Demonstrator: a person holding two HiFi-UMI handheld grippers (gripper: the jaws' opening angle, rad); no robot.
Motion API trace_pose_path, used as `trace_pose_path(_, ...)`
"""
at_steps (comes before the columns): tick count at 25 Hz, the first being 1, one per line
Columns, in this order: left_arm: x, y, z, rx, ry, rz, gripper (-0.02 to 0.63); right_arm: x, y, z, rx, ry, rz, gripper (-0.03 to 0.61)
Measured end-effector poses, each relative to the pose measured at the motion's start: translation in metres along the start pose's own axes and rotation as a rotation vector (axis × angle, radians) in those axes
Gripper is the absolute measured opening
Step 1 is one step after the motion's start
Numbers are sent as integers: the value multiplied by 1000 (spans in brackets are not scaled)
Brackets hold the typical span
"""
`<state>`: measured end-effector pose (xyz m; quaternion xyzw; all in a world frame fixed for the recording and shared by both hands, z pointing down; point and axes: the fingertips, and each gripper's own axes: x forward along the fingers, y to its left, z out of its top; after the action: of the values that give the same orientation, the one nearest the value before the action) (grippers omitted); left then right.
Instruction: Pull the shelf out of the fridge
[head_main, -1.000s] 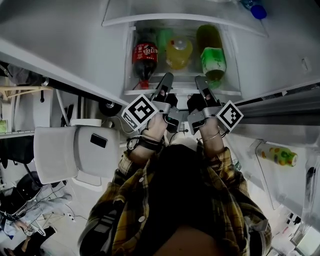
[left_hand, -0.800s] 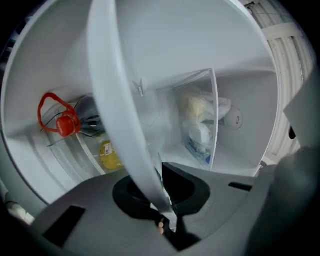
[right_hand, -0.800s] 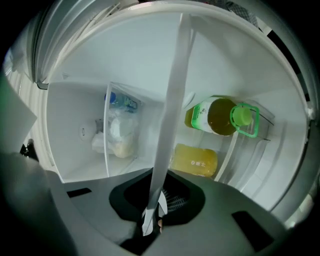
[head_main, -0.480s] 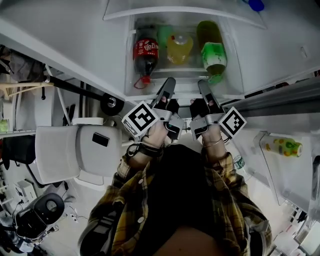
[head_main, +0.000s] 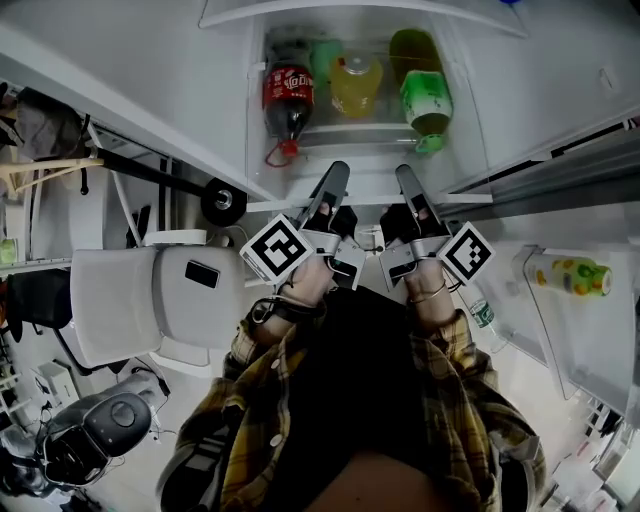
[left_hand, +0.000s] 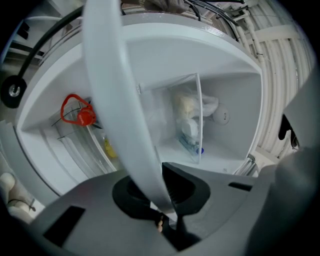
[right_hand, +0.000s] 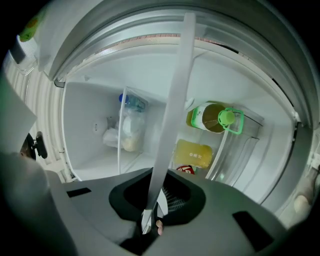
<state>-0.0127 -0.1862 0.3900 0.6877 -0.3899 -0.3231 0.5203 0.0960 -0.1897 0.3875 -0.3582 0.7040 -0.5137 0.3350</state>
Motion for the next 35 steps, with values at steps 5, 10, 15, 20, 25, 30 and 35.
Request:
trace_pose_path(5,-11,1,-5,-41,-18,11,35,-7,1,-6,8,2,11,38)
trace_pose_path(10,-17,-2,-9,-23,-11,-19,35,-16,2,-10,-9,3,3,40)
trace_pose_path(15,-25,0,-13,-27,-9,-11,35,-23,3,-13,-2,-1,3,40)
trace_pose_path(20,-33,-1,-18,-11,1,-15,37,-31,4,-17,-2,3,4,40)
trace_pose_path(25,-37,-3,-23,-15,9,-27,38,-39,4,-19,6,2,0,41)
trace_pose_path(30,-44,-5,-26,-17,18,-25,38,-44,10,-21,2,5,9,41)
trace_pose_path(35,-47,-8,-28,-9,19,-34,40,-48,13,-22,-3,10,16,43)
